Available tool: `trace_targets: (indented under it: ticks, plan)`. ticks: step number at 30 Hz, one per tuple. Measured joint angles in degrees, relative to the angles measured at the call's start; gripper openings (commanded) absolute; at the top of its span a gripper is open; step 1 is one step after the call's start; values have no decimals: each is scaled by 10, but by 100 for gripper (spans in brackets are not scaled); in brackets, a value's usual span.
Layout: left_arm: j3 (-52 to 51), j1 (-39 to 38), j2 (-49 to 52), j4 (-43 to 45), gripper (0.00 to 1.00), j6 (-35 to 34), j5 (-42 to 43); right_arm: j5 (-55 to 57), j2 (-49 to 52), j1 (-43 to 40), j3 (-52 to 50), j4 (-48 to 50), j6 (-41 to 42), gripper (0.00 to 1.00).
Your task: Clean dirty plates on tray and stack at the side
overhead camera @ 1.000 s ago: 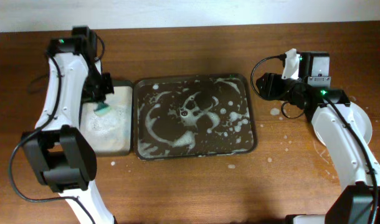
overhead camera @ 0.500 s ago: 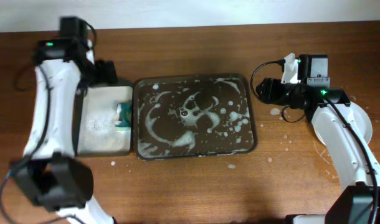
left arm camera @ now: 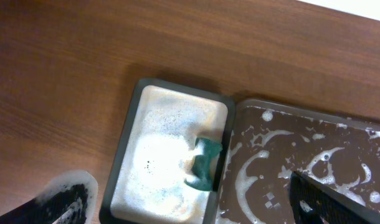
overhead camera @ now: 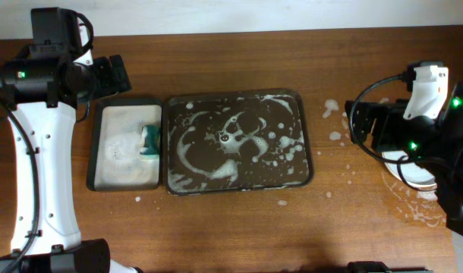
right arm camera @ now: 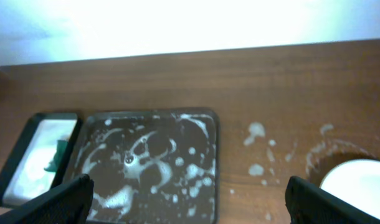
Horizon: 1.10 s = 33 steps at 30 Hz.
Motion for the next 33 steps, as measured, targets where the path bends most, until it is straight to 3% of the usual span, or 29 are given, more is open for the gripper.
trace_targets:
  ticks: [4, 8, 13, 16, 17, 22, 26, 29, 33]
  plan:
    - [0, 0, 0, 0, 99, 0, 0, 31, -8, 0, 0, -17, -28, 98]
    - [0, 0, 0, 0, 99, 0, 0, 33, -95, 0, -25, 17, -54, 98]
    - [0, 0, 0, 0, 99, 0, 0, 35, -304, 0, -334, 280, -71, 98]
    - [0, 0, 0, -1, 99, 0, 0, 35, -417, 0, -494, 381, -73, 99]
    - [0, 0, 0, 1, 99, 0, 0, 34, -477, 0, -585, 469, -73, 98]
    - [0, 0, 1, 0, 99, 0, 0, 30, -579, 0, -779, 617, -73, 98]
    - [0, 0, 1, 0, 99, 0, 0, 30, -620, 0, -859, 706, -73, 98]
    - [0, 0, 1, 0, 99, 0, 0, 33, -622, 0, -892, 703, -73, 98]
    - [0, 0, 1, 0, 99, 0, 0, 39, -617, 0, -900, 600, -73, 98]
